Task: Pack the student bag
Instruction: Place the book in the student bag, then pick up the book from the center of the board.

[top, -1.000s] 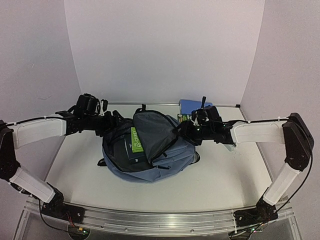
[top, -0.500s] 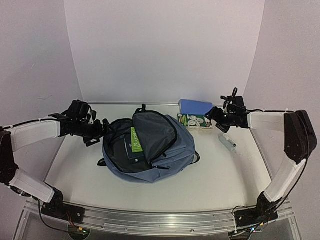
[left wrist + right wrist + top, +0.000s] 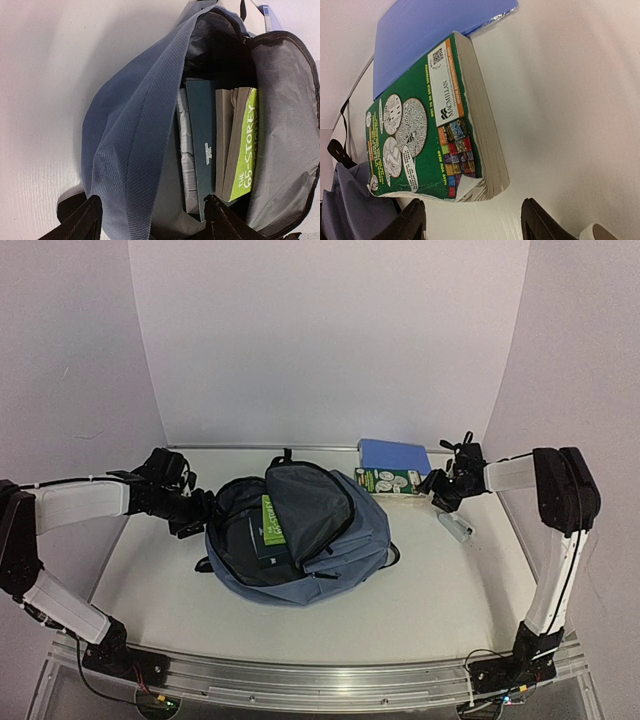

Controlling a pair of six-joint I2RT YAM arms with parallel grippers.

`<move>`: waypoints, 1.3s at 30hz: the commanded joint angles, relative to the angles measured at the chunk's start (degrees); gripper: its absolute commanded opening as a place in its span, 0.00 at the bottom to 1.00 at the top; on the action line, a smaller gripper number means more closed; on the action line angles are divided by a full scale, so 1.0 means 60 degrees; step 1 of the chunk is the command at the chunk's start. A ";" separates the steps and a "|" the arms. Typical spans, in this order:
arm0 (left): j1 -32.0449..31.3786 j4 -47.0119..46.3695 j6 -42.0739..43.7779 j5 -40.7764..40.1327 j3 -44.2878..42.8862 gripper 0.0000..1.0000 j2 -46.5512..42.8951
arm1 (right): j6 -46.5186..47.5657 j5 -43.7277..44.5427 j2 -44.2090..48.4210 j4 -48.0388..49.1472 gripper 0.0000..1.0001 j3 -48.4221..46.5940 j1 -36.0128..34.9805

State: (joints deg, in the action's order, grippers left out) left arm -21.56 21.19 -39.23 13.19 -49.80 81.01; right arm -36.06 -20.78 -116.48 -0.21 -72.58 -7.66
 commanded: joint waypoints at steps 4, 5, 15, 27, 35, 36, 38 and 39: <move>0.0049 0.0004 -0.0041 -0.0160 0.0013 0.59 0.0230 | -0.0021 -0.0798 -0.0673 0.0235 0.57 -0.0860 0.0040; 0.0049 -0.0017 -0.0055 -0.0142 0.0023 0.58 0.0238 | -0.0080 -0.0942 -0.0703 0.0265 0.56 -0.0898 0.0034; 0.0048 -0.0097 -0.0051 -0.0156 0.0100 0.52 0.0201 | -0.0665 -0.1503 -0.0569 0.0876 0.49 -0.0897 0.0037; 0.0048 -0.0172 -0.0104 -0.0124 0.0243 0.48 0.0080 | -0.1106 -0.1775 -0.1200 0.1491 0.34 -0.1040 0.0025; 0.0049 -0.0310 -0.0190 -0.0053 0.0486 0.49 -0.0252 | -0.1407 -0.1838 -0.1311 0.1855 0.20 -0.1243 0.0024; 0.0049 -0.0309 -0.0199 -0.0063 0.0522 0.51 -0.0329 | -0.1478 -0.1873 -0.1255 0.1947 0.16 -0.1226 0.0021; 0.0049 -0.0249 -0.0196 -0.0110 0.0577 0.57 -0.0462 | -0.1605 -0.1973 -0.1074 0.2154 0.08 -0.1165 0.0029; 0.0049 -0.0210 -0.0185 -0.0151 0.0595 0.58 -0.0556 | -0.1670 -0.2011 -0.0925 0.2253 0.04 -0.1124 0.0027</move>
State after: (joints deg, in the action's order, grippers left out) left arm -21.56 20.57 -40.17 13.25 -46.67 81.26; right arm -44.72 -30.75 -123.76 7.07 -77.69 -7.09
